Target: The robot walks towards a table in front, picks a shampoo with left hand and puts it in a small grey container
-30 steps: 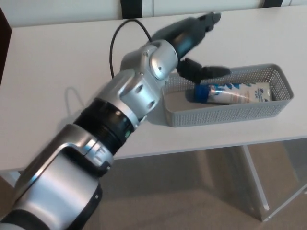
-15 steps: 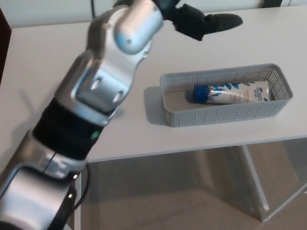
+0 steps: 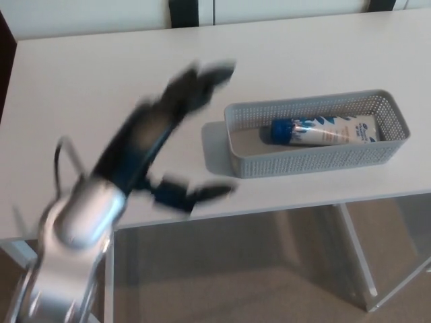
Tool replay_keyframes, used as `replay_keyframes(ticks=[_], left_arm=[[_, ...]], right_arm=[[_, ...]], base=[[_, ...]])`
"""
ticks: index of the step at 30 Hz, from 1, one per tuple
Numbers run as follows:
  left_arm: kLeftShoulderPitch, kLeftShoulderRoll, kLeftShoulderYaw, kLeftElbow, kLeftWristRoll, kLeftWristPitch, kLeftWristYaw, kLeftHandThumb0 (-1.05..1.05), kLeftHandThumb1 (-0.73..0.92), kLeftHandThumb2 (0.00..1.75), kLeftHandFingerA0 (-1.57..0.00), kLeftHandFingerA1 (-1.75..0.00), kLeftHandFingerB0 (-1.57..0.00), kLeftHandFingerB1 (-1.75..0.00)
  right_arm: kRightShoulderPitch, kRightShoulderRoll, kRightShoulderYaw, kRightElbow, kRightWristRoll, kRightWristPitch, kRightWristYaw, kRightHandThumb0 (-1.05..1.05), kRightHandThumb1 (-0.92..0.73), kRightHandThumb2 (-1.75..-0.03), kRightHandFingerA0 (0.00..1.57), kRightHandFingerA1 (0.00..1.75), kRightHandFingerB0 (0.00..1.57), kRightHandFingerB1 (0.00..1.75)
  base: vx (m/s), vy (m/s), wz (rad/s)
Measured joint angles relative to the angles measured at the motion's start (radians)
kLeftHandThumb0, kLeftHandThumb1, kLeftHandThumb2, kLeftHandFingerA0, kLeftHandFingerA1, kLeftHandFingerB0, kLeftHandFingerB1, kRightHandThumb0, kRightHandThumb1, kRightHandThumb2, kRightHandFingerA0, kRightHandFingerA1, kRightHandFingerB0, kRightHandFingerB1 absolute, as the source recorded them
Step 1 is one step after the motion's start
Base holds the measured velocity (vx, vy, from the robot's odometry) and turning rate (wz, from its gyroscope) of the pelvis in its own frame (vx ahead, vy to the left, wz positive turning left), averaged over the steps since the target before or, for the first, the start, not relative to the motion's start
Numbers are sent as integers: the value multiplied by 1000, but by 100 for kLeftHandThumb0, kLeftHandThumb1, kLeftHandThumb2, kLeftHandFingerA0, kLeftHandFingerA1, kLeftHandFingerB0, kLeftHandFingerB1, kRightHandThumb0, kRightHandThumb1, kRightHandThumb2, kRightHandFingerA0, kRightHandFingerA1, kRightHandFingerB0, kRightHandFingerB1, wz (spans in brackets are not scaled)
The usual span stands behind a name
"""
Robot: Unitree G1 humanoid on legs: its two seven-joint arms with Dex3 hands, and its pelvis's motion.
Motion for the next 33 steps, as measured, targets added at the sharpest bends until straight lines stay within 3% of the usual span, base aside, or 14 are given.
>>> replay_keyframes(ticks=[1, 2, 6, 8, 12, 15, 17, 19, 22, 28, 29, 31, 32, 33], left_arm=[[59, 7, 9, -1, -12, -7, -12, -66, 43, 74, -41, -47, -29, -41], [113, 15, 18, -3, -21, -15, -23, -61, 50, 56, -49, -39, -37, -33], [330, 111, 62, 45, -57, -56, -88, -63, 39, 72, -53, -51, -45, -46], [417, 167, 81, 97, -67, -80, -120, -53, 46, 55, -59, -44, -56, -40], [543, 276, 112, 259, -89, -133, -186, -50, 43, 74, -69, -57, -60, -53], [574, 342, 125, 391, -96, -175, -225, -44, 52, 56, -80, -48, -75, -46], [579, 379, 128, 468, -97, -203, -243, -48, 46, 76, -60, -59, -50, -54], [571, 415, 124, 571, -86, -236, -243, -36, 58, 56, -56, -48, -44, -41], [522, 439, 107, 707, -59, -266, -213, -37, 64, 61, -60, -52, -31, -35], [377, 424, 88, 948, -42, -282, -169, -43, 65, 60, -45, -39, -33, -33], [347, 419, 86, 1002, -41, -282, -160, -41, 65, 60, -46, -44, -35, -35], [292, 407, 87, 1091, -40, -281, -142, -38, 63, 59, -42, -42, -37, -36], [270, 401, 89, 1123, -40, -281, -134, -39, 64, 59, -42, -43, -44, -40], [241, 393, 94, 1164, -41, -280, -123, -40, 65, 60, -44, -41, -46, -40]], right_arm=[[0, 0, 1, 0, 0, 0, 0, -36, -57, -75, 67, 57, 50, 50], [0, 0, 2, 0, 0, 0, 0, -28, -67, -59, 70, 49, 52, 40], [1, -1, 9, 2, -1, 0, 0, -33, -56, -73, 66, 57, 52, 50], [5, -2, 10, 2, -1, 1, 1, -36, -56, -75, 69, 59, 52, 50], [12, -2, 15, 2, -1, 2, 2, -28, -69, -60, 65, 47, 51, 40], [15, -4, 17, 0, -2, 3, 5, -27, -69, -60, 65, 47, 51, 40], [19, -6, 19, -1, -2, 4, 7, -27, -69, -60, 65, 47, 50, 40], [24, -9, 19, 0, -2, 6, 10, -26, -69, -60, 67, 48, 51, 41], [26, -14, 19, -1, -2, 8, 14, -26, -68, -59, 68, 49, 52, 41], [26, -14, 21, -4, -2, 10, 14, -35, -57, -75, 64, 56, 50, 50], [26, -14, 23, -4, -2, 10, 14, -27, -66, -59, 70, 49, 55, 41], [28, -14, 26, -3, -3, 12, 14, -36, -57, -76, 67, 58, 52, 51], [28, -14, 29, -2, -4, 12, 14, -28, -67, -59, 71, 48, 55, 40], [28, -14, 32, -1, -5, 13, 13, -37, -57, -77, 64, 57, 50, 50]], base=[[0, 0, 0], [0, 0, 0], [0, 0, 0], [0, 0, 0], [0, 0, 0], [0, 0, 0], [0, 0, 0], [0, 0, 0], [0, 0, 0], [0, 0, 0], [0, 0, 0], [0, 0, 0], [0, 0, 0], [0, 0, 0]])
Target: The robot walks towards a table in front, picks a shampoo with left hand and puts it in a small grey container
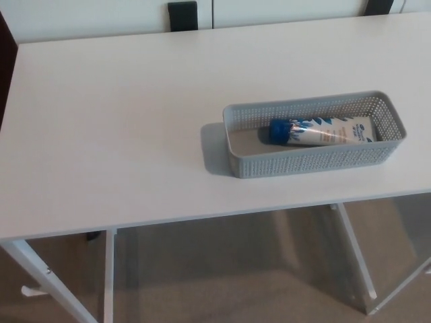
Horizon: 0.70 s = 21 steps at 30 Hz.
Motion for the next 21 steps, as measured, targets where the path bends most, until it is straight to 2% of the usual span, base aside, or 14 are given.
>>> replay_keyframes(ticks=[1, 2, 3, 4, 5, 8, 14, 15, 19, 20, 21], left_arm=[[-43, -12, 15, 57, -2, 4, 18, -46, 50, 87, -40, -58, -30, -51], [-73, -23, 30, 95, -6, 7, 35, -46, 50, 87, -40, -58, -30, -51], [-102, -36, 46, 126, -9, 9, 51, -52, 50, 88, -37, -57, -27, -50], [-132, -50, 63, 156, -14, 10, 69, -56, 69, 61, -38, -41, -38, -37], [-157, -65, 80, 185, -17, 9, 89, -67, 71, 62, -36, -37, -32, -33], [-194, -109, 96, 240, -15, -7, 144, -73, 70, 62, -32, -33, -27, -30], [-214, -156, 89, 322, -3, -55, 243, -75, 70, 62, -34, -36, -27, -31], [-220, -157, 91, 335, -2, -62, 257, -72, 57, 87, -23, -46, -17, -42], [-249, -138, 96, 378, -2, -79, 276, -74, 51, 82, -20, -44, -16, -40], [-255, -129, 96, 387, -2, -83, 275, -73, 60, 59, -25, -32, -22, -29], [-260, -122, 94, 393, -1, -86, 274, -72, 57, 58, -24, -32, -23, -29]], right_arm=[[-1, 0, 6, 2, -2, 1, -1, -29, -66, -59, 71, 49, 55, 40], [-2, 0, 9, 4, -4, 2, -1, -29, -66, -59, 71, 49, 55, 40], [-3, 0, 12, 7, -4, 3, -2, -36, -56, -76, 68, 59, 52, 51], [-4, 0, 15, 10, -5, 3, -2, -36, -56, -76, 69, 60, 52, 51], [-4, 1, 19, 13, -6, 4, -3, -36, -57, -77, 71, 61, 53, 51], [-1, 4, 25, 16, -10, 4, -4, -37, -56, -76, 69, 59, 52, 51], [-7, 4, 19, 18, -12, 8, -8, -37, -56, -75, 67, 58, 50, 50], [-10, 4, 18, 19, -12, 10, -8, -27, -66, -59, 70, 48, 53, 40], [-32, 4, 7, 18, -10, 17, -10, -27, -67, -60, 68, 46, 51, 39], [-36, 3, 5, 18, -10, 20, -11, -27, -67, -60, 69, 46, 52, 39], [-39, 2, 4, 17, -10, 22, -11, -36, -58, -75, 67, 56, 49, 48]], base=[[0, 0, 0], [0, 0, 0], [0, 0, 0], [0, 0, 0], [0, 0, 0], [0, 0, 0], [0, 0, 0], [0, 0, 0], [0, 0, 0], [0, 0, 0], [0, 0, 0]])
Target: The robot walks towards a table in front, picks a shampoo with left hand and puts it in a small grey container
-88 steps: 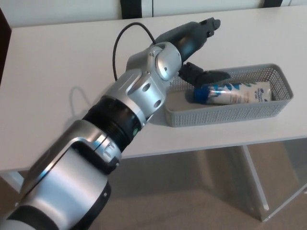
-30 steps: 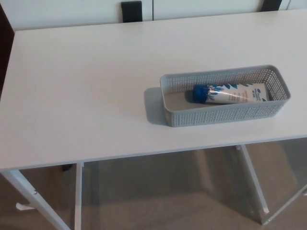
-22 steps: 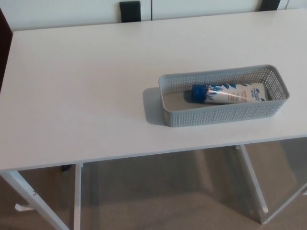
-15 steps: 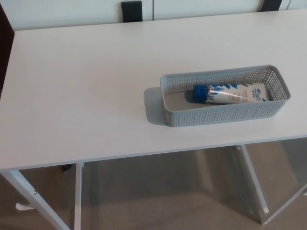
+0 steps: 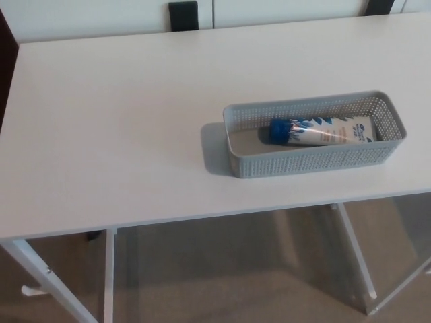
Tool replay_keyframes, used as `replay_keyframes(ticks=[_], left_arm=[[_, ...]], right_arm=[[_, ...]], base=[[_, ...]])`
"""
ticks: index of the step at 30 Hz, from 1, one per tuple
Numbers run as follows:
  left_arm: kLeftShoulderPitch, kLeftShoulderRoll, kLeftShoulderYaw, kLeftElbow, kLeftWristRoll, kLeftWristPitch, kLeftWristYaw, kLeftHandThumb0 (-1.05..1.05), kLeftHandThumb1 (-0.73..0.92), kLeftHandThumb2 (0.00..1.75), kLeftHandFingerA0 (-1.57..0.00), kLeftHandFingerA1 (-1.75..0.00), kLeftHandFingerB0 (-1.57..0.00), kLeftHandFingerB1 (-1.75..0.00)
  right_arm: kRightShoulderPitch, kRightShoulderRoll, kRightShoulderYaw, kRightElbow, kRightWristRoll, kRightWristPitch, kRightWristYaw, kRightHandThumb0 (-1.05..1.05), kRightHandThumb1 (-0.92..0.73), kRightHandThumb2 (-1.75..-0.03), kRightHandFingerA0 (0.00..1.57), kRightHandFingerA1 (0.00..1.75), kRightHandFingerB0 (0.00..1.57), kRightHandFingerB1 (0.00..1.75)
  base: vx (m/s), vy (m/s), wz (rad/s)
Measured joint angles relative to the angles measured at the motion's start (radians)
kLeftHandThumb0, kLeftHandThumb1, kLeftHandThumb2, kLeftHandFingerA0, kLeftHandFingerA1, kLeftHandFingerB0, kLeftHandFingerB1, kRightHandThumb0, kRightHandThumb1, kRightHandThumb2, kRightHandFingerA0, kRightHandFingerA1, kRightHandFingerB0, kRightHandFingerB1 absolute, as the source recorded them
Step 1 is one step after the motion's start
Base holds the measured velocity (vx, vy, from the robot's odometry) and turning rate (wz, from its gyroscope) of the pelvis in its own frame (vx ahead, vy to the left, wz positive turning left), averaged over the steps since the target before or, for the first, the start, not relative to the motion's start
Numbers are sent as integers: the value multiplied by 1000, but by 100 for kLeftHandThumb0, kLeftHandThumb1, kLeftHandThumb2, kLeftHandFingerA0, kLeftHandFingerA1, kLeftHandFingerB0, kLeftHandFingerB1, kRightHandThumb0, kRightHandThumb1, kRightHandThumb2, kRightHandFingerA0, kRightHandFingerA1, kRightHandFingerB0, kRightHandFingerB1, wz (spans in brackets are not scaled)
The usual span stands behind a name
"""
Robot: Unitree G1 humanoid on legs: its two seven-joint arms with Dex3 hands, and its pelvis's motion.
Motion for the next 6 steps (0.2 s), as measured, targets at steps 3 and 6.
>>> replay_keyframes(ticks=[3, 6], left_arm=[[-10, 10, -20, 7, 6, -13, -2, -73, 55, 58, -25, -32, -24, -30], [-20, 10, -36, 8, 10, -29, -4, -76, 55, 58, -24, -32, -22, -29]], right_arm=[[-8, 0, -2, -4, 0, 8, -2, -26, -67, -59, 68, 46, 52, 39], [-19, 0, -3, -6, 0, 15, -4, -24, -68, -60, 67, 45, 51, 39]], base=[[0, 0, 0], [0, 0, 0]])
